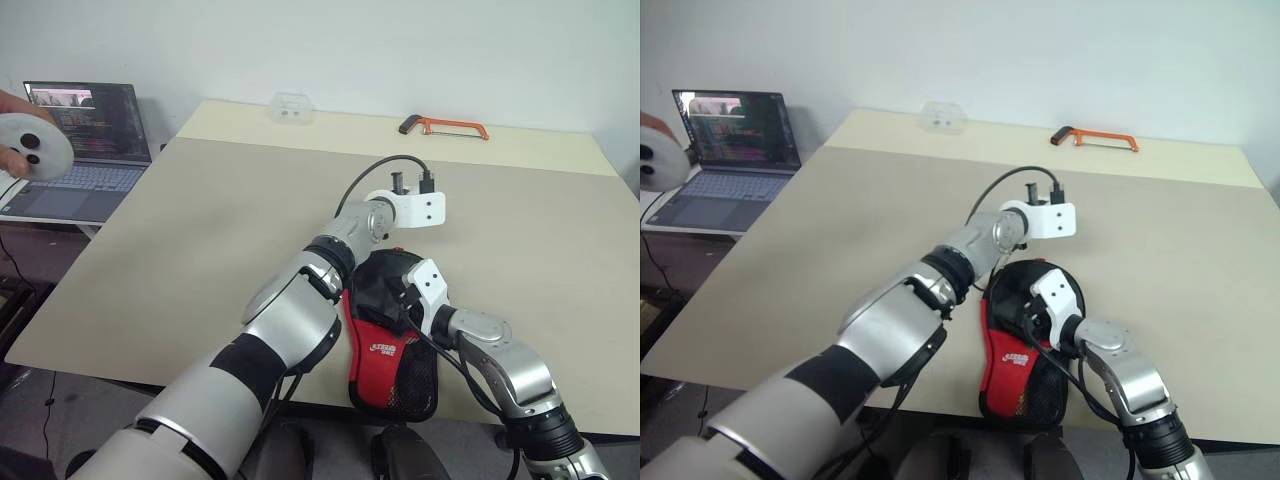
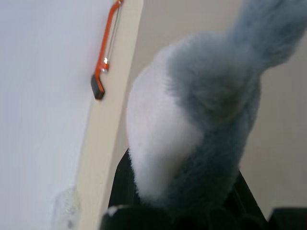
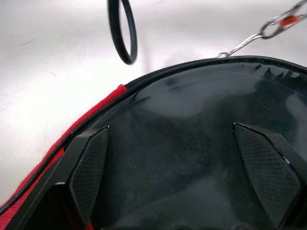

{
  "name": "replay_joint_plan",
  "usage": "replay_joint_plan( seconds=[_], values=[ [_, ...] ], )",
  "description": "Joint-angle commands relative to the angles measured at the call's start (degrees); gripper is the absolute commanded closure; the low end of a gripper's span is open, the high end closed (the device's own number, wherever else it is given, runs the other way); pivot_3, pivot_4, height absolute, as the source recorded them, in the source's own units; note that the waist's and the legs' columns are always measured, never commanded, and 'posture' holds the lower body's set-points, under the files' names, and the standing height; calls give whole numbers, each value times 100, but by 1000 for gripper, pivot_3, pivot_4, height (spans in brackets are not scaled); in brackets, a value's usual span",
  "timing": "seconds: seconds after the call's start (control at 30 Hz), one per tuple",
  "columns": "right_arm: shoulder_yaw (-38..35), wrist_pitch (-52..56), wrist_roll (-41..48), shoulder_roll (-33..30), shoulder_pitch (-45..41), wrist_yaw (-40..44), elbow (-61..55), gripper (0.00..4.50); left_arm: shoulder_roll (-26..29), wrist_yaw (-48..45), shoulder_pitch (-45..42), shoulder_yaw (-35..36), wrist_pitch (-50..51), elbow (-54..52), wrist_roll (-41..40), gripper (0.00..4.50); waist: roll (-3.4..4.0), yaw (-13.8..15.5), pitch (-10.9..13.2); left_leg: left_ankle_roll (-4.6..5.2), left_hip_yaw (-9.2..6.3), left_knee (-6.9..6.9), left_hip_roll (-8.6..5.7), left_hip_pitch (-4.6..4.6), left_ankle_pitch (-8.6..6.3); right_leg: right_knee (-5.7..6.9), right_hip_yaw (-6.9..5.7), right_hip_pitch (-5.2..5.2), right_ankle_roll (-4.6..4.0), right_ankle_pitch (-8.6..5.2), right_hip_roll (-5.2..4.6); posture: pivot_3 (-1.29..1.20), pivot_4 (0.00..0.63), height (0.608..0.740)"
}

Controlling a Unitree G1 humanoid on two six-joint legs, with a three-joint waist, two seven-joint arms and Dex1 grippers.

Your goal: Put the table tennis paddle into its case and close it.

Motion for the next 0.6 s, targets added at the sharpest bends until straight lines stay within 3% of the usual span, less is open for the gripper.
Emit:
replay_joint_plan(
  seconds=[0.03,0.6],
  values=[
    [170,402,-22,-37,362,-51,146,0,-245,420,-409,-116,-174,-159,171,3951,0,3,0,0,-1,0,0,-1,0,-1,-1,0,0,0,0,0,150,740],
    [275,376,-80,112,430,-237,128,0,-1051,412,-251,-677,-614,-168,629,3951,0,-3,0,0,0,0,-1,-1,0,-1,0,0,0,0,-1,0,150,740]
  ],
)
